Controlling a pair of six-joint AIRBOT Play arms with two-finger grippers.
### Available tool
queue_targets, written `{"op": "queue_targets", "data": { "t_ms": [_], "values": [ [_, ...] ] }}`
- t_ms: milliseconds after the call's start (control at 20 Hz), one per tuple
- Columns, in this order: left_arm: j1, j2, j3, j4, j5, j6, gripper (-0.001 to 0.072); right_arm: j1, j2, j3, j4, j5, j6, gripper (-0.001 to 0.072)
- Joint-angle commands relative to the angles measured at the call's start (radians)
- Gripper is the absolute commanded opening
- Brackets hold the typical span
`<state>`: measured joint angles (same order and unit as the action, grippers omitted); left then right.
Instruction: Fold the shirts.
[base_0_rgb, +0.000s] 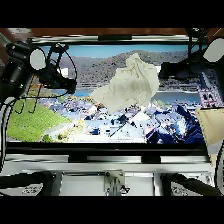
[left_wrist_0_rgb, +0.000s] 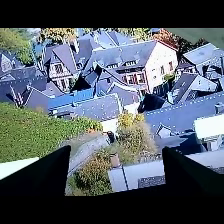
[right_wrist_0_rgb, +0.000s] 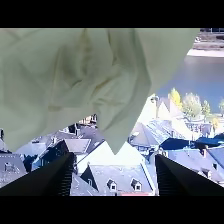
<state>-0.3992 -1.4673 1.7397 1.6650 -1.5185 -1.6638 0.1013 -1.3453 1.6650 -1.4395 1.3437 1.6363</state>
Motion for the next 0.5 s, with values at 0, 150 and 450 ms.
{"op": "queue_targets", "data": {
  "t_ms": [0,150,450],
  "values": [
    [0.0,0.0,0.0,0.0,-0.001,0.001,0.0668,0.0,0.0,0.0,-0.003,-0.015,0.0,0.0625],
    [0.0,0.0,0.0,0.0,0.008,0.001,0.0668,0.0,0.0,0.0,-0.003,-0.02,0.0,0.0626],
    [0.0,-0.013,0.0,-0.167,0.163,0.001,0.0669,0.0,0.0,0.0,-0.003,-0.021,0.0,0.0625]
  ]
}}
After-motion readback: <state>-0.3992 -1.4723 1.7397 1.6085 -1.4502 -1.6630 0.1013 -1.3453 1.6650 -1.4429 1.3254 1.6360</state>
